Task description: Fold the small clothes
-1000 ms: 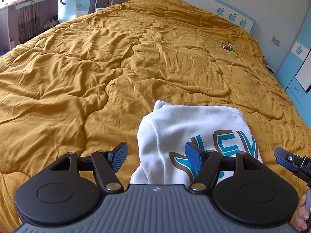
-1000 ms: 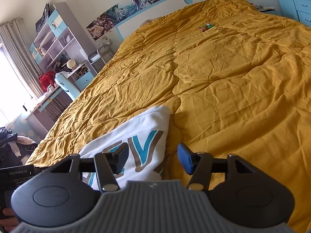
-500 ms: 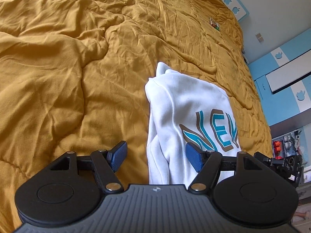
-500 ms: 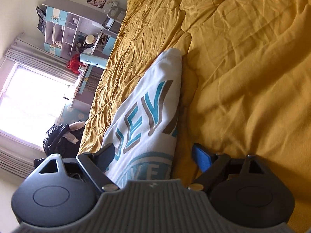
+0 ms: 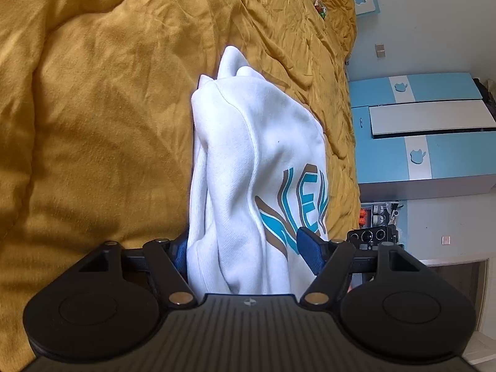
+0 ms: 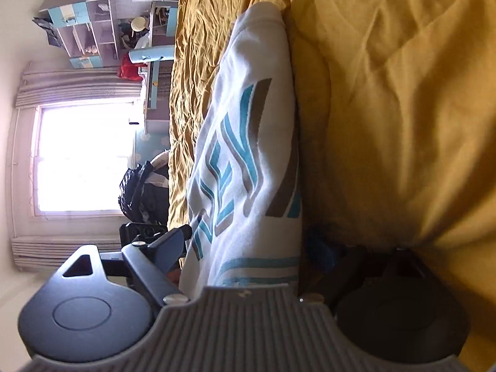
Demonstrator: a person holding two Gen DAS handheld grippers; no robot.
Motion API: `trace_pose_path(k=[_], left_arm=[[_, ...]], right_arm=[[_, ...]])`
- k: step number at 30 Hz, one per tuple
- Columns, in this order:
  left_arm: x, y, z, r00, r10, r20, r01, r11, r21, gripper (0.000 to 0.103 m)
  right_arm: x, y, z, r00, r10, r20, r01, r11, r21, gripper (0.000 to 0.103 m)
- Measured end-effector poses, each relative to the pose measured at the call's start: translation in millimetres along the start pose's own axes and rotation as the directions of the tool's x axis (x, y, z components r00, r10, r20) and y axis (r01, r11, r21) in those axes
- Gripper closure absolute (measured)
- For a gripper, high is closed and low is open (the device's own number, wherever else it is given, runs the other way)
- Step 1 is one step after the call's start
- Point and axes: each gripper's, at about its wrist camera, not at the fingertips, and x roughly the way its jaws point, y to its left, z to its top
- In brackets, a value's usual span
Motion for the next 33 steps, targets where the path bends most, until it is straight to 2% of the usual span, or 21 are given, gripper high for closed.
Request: trace_pose_path(k=[3,7,10,12,14,16,17,20,23,25,29,33], left_arm=[[8.5,-1.7,-0.2,1.000,-0.018,-0.018,0.019,1.000,0.019,0.025],[14.6,-5.1,-1.8,0.999,-0.029,-0.020,0.029,0.999,0.023,0.025],[18.2,-11.2,-3.6,1.000,-0.006,-0.026,0.008,0.998,0.055,0.025],[18.8,-15.2,-3.9,0.999,0.015,-0.028,-0.014,0.998,0.065,0.027],[17.9,-18.4,-5.3,0.998,0.052,-0.019,-0.051,0.997,0.058,0.038],[16.6,-21.3,-8.2,0.996,0.086,-0.009,-0.086,0.995,0.054,0.049],[16.0,-24.2,-10.4,0.995,0.102,-0.001,-0.102,0.993,0.055,0.051],[17.7,-40.1,-16.3,0.982,0.185,0.025,-0.186,0.979,0.084,0.058],[21.5,-64.5,-23.0,0.954,0.295,0.057,-0.301,0.941,0.153,0.064],[23.8,-75.2,-26.3,0.938,0.339,0.072,-0.346,0.922,0.173,0.067],[22.3,-82.6,-27.2,0.929,0.362,0.082,-0.371,0.912,0.175,0.069],[19.6,-92.0,-27.8,0.919,0.383,0.088,-0.393,0.901,0.185,0.072]], right_arm=[[14.6,4.7,3.0,1.000,-0.021,-0.012,0.021,1.000,-0.008,0.020],[28.5,4.6,0.8,1.000,0.008,-0.009,-0.008,1.000,-0.017,0.020],[40.1,13.1,-3.5,1.000,-0.031,0.003,0.031,0.998,-0.060,0.021],[42.6,19.2,-5.0,0.997,-0.078,0.017,0.079,0.994,-0.070,0.029],[41.9,22.8,-6.7,0.990,-0.137,0.034,0.139,0.988,-0.068,0.048],[39.6,23.2,-9.8,0.985,-0.166,0.052,0.168,0.984,-0.052,0.056],[39.1,24.3,-11.2,0.983,-0.173,0.060,0.176,0.983,-0.050,0.059],[40.4,35.7,-17.9,0.967,-0.235,0.095,0.243,0.966,-0.087,0.063],[45.4,57.4,-24.2,0.940,-0.316,0.127,0.332,0.933,-0.139,0.065],[49.6,69.7,-27.4,0.923,-0.357,0.143,0.378,0.911,-0.165,0.067],[42.6,76.3,-29.3,0.915,-0.364,0.175,0.391,0.906,-0.163,0.077],[34.5,81.8,-36.1,0.913,-0.357,0.199,0.392,0.904,-0.174,0.081]])
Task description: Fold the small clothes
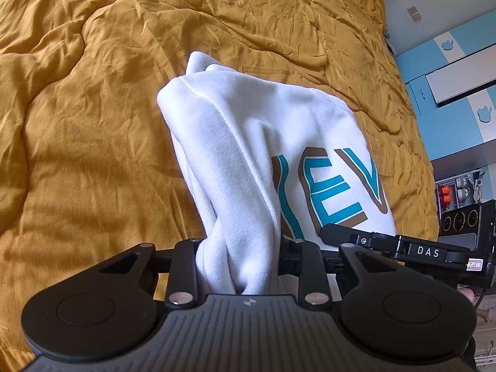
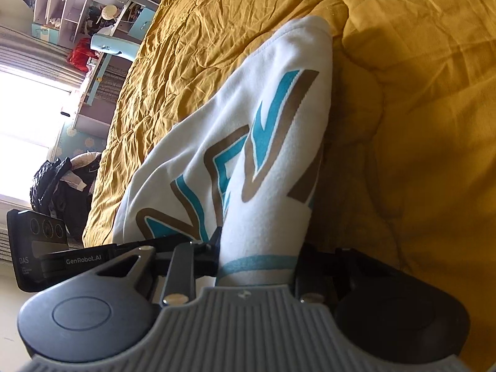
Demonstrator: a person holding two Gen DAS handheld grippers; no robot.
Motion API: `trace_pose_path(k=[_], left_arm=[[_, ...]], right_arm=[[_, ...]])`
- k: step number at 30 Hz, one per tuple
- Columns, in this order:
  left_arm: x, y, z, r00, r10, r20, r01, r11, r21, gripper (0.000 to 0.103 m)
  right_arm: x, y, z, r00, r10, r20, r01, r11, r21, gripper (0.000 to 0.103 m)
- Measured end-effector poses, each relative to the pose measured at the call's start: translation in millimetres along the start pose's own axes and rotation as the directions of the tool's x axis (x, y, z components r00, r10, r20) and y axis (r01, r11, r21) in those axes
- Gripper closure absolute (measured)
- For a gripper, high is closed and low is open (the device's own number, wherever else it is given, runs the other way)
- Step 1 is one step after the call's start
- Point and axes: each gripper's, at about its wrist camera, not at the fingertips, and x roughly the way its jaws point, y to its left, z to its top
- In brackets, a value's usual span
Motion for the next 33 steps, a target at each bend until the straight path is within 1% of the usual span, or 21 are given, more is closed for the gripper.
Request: trace_pose_path(k=[3,7,9,11,14,20,26,29,33], left_arm=[[-4.7,-16.7,0.2,0.999,0.046,0.014,-0.046,0.998,0.037,0.073],[-12.0,-32.1,-0.8,0.995,0.092,0.026,-0.093,0.994,0.063,0.073],[-17.5,-43.1,-4.2,0.992,0.122,0.039,-0.125,0.988,0.095,0.073],[-22.2,-54.2,-6.5,0.988,0.143,0.057,-0.149,0.982,0.117,0.074],[-30.1,-70.2,-7.1,0.984,0.156,0.084,-0.167,0.976,0.139,0.074],[-39.8,-104.5,-0.7,0.987,0.113,0.111,-0.129,0.981,0.144,0.074],[-27.5,-153.4,2.5,0.990,0.060,0.126,-0.081,0.983,0.163,0.074],[-16.1,-179.2,2.8,0.991,0.047,0.128,-0.069,0.982,0.176,0.074],[5.2,-216.0,3.2,0.993,0.016,0.116,-0.038,0.982,0.185,0.074]], right_arm=[[-6.8,11.5,-2.3,1.000,-0.018,0.017,0.019,0.999,-0.039,0.083],[-18.2,19.2,-1.2,1.000,-0.014,0.024,0.015,0.998,-0.054,0.083],[-22.7,23.6,-1.1,0.999,-0.016,0.028,0.018,0.997,-0.069,0.083],[-29.9,30.3,-1.3,0.999,-0.021,0.036,0.024,0.995,-0.092,0.083],[-43.9,35.7,0.9,0.999,-0.011,0.053,0.017,0.994,-0.106,0.083],[-88.6,39.3,11.9,0.996,0.002,0.094,0.013,0.988,-0.154,0.083],[-145.2,34.1,24.6,0.990,-0.034,0.139,0.060,0.980,-0.192,0.083],[-174.1,21.6,30.6,0.985,-0.052,0.167,0.084,0.978,-0.191,0.083],[-213.3,-11.8,36.2,0.979,-0.046,0.198,0.081,0.982,-0.170,0.083]])
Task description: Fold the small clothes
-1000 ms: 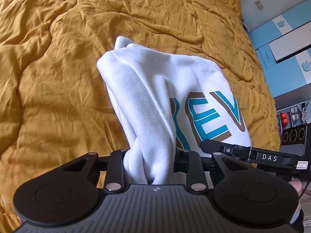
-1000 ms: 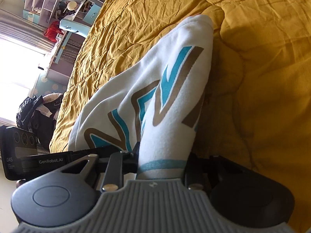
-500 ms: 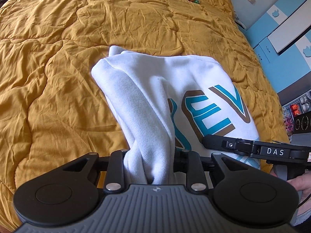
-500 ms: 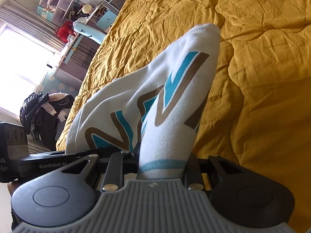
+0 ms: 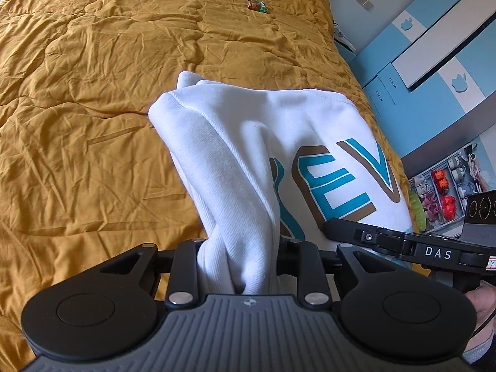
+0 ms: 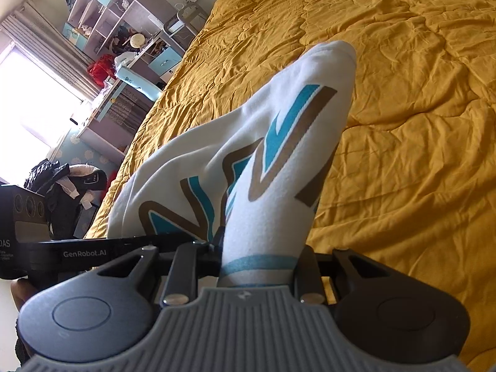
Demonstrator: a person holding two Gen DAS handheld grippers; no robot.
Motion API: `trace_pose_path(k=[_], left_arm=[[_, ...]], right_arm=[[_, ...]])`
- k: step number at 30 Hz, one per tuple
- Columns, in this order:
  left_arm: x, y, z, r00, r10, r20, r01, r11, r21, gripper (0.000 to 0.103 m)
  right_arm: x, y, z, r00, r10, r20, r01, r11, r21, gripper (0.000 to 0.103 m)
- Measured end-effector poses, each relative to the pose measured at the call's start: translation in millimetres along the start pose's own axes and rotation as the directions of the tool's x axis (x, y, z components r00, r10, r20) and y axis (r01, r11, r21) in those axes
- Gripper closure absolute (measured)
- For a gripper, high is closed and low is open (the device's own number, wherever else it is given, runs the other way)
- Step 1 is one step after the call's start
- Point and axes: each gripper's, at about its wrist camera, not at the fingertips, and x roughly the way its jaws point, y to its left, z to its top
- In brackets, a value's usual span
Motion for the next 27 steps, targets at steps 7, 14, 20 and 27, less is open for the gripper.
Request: trace_pose_path(k=[7,14,20,27], left_arm=[[42.3,-66.4,0.1,0.999,-0.030,-0.028,0.030,0.999,0.025,0.074],[94.1,-124.8,-6.6,0.996,-0.068,-0.066,0.072,0.996,0.061,0.074],[142.2,-154.9,-21.1,0.989,-0.097,-0.109,0.104,0.992,0.065,0.074],[191.2,-149.2,-47.4,0.980,-0.116,-0.161,0.121,0.992,0.020,0.074]], right_arm=[[-54.8,-73.2,14.7,1.000,-0.018,0.001,0.018,0.999,0.046,0.083],[-96.6,-143.5,24.7,0.999,-0.050,-0.013,0.051,0.997,0.054,0.083],[-111.2,-208.2,23.3,0.997,-0.049,-0.061,0.054,0.994,0.093,0.083],[-92.8,-278.7,11.0,0.991,-0.003,-0.133,0.028,0.983,0.181,0.083]])
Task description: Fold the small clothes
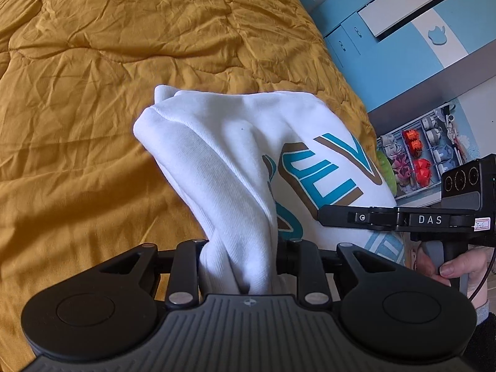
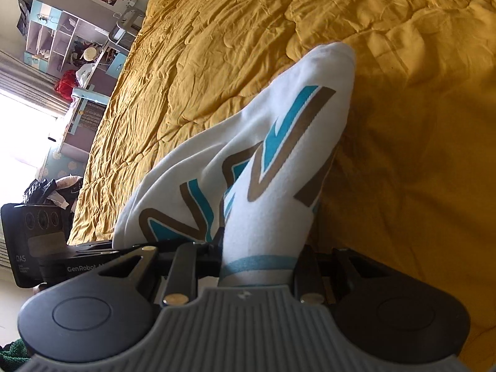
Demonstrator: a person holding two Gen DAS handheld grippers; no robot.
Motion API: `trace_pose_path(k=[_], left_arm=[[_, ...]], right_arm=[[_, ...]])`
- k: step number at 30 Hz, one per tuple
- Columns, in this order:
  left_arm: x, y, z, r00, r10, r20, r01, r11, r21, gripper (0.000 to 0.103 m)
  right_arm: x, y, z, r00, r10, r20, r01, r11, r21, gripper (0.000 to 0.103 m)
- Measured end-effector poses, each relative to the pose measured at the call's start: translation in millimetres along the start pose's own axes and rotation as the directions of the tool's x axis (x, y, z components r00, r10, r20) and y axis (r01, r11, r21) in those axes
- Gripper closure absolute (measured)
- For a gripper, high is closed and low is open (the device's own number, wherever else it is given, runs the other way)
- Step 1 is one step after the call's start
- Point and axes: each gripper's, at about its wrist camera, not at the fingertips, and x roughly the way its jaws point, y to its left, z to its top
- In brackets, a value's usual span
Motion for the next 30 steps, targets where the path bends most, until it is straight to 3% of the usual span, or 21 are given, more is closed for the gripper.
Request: trace_pose_path(k=[3,8,13,19,23,26,30], left_arm=[[11.2,9.5,-5.4,1.000,0.013,-0.008,-0.013,1.000,-0.016,0.074],[10.5,21.9,-7.8,1.000,-0.025,-0.017,0.024,0.998,-0.051,0.067],[4.5,32.6,-8.1,0.999,-0.030,-0.021,0.028,0.997,-0.069,0.053],[-12.2,33.6,-6.9,0.999,0.043,-0.004,-0.044,0.999,-0.031,0.043],[-31.3,22.2,-10.4,0.988,0.148,0.046,-0.150,0.988,0.032,0.043],[-46.5,10.6,-15.1,0.972,0.208,0.112,-0.218,0.972,0.091,0.043],[-64.7,-0.9,-19.6,0.936,0.283,0.208,-0.314,0.941,0.130,0.049]], right_arm=[[22.3,-17.6,-4.0,0.999,-0.003,-0.037,0.004,1.000,0.022,0.083],[25.5,-47.6,-9.2,0.995,0.098,-0.033,-0.094,0.990,0.106,0.074],[18.5,-55.7,-15.3,0.995,0.096,-0.019,-0.092,0.985,0.145,0.070],[-2.4,-37.4,-19.2,0.997,-0.074,-0.022,0.076,0.993,0.085,0.055],[-12.4,-20.0,-23.5,0.977,-0.213,-0.019,0.213,0.977,0.022,0.048],[-17.3,-6.0,-27.8,0.948,-0.317,-0.012,0.316,0.948,-0.021,0.044],[-20.3,12.6,-35.6,0.887,-0.462,0.016,0.463,0.885,-0.055,0.041]])
